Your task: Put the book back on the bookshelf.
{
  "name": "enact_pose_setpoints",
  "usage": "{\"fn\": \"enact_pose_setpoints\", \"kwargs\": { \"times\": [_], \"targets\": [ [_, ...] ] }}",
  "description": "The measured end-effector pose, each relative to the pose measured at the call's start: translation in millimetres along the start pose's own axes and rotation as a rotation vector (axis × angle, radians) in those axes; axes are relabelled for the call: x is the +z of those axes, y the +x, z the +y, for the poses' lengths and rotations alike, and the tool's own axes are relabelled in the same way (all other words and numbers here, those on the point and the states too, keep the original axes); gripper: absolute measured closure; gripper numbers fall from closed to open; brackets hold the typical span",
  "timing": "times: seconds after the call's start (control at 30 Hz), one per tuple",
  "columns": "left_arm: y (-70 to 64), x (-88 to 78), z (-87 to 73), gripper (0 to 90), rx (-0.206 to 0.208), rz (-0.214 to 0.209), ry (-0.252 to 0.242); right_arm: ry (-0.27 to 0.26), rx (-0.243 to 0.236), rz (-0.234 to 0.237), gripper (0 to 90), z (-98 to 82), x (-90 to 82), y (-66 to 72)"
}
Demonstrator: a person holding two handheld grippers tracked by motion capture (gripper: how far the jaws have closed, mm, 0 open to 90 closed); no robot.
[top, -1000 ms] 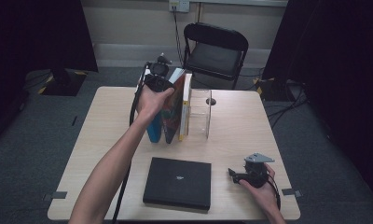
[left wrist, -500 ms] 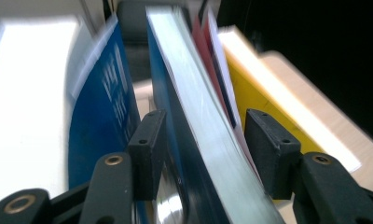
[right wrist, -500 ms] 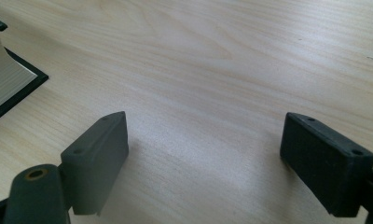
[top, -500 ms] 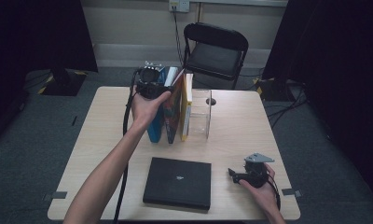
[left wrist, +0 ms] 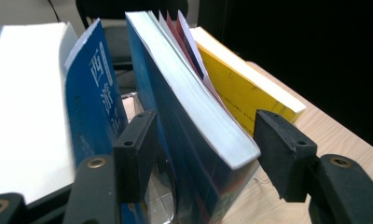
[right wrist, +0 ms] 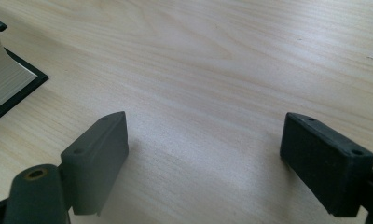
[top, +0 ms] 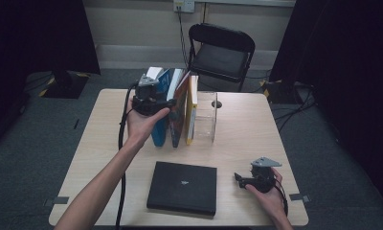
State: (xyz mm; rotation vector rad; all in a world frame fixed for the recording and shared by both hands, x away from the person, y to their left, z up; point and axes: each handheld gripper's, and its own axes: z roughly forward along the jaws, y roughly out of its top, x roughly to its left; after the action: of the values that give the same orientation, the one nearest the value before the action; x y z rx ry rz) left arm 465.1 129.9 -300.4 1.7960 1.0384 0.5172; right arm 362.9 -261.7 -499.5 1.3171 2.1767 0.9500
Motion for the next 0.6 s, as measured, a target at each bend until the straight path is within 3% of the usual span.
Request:
{"fn": "enact_pose_setpoints", "kwargs": {
  "times": [0.1, 0.17, 0.23, 0.27, 0.37, 0.6],
  "targets": [
    [-0.5, -7.3, -6.8, 38.5, 0.010, -0.009, -0.036, 0.000, 0.001, -0.002, 15.1, 0.1, 0.1, 0.2],
    [-3.0, -10.4, -15.0, 37.3, 0.033, -0.015, -0.034, 0.000, 0.001, -0.002, 15.1, 0.1, 0.1, 0.2],
    [-5.7, -14.5, -25.8, 34.1, 0.037, -0.045, -0.048, 0.000, 0.001, -0.002, 15.1, 0.1, 0.1, 0.3],
    [-8.3, -17.6, -33.9, 33.2, 0.066, -0.053, -0.051, 0.000, 0.002, -0.002, 15.1, 0.1, 0.1, 0.3],
    [-11.1, -21.5, -53.9, 34.6, 0.073, -0.050, -0.056, 0.000, 0.003, -0.002, 15.1, 0.2, 0.1, 0.7],
    [-4.8, -19.5, -103.0, 34.8, 0.067, -0.078, 0.048, 0.024, -0.005, 0.015, 18.2, 4.8, 0.6, 6.3]
  ]
}}
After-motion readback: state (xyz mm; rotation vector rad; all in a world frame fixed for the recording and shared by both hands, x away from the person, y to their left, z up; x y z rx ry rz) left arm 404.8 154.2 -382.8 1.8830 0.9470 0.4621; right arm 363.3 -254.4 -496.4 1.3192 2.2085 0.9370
